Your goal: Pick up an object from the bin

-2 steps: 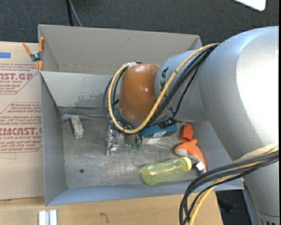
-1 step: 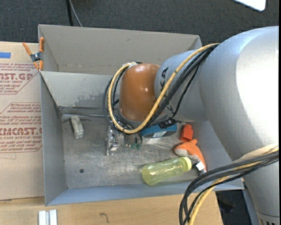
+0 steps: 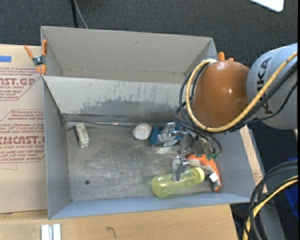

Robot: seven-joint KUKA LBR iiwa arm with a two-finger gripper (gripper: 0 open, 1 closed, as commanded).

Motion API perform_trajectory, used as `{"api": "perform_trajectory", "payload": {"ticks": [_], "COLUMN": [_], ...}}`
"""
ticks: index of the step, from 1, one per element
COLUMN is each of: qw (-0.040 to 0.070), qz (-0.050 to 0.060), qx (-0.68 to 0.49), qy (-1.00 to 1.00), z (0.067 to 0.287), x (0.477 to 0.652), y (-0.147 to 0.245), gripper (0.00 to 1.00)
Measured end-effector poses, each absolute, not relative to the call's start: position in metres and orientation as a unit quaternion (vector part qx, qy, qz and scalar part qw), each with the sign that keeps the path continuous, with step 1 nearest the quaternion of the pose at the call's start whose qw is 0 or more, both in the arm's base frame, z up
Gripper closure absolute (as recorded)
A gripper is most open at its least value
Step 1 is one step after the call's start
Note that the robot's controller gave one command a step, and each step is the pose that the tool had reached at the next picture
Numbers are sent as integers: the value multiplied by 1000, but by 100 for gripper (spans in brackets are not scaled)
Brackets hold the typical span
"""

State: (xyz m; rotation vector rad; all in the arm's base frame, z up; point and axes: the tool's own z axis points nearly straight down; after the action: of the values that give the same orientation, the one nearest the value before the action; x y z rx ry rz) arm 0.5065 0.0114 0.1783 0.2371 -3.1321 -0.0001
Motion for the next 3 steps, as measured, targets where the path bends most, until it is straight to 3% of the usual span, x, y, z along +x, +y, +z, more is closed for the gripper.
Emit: {"api": "perform_trajectory", "payload": {"ticks": [1, 2, 3], "qw": [-1, -3, 0], "qz": [0, 0, 0], "qx": [75, 118, 232], "qy": [-997, -993, -973], "z": [179, 152, 112], "x": [507, 509, 509], "y": [10, 8, 1], "gripper": [0, 0, 0]}}
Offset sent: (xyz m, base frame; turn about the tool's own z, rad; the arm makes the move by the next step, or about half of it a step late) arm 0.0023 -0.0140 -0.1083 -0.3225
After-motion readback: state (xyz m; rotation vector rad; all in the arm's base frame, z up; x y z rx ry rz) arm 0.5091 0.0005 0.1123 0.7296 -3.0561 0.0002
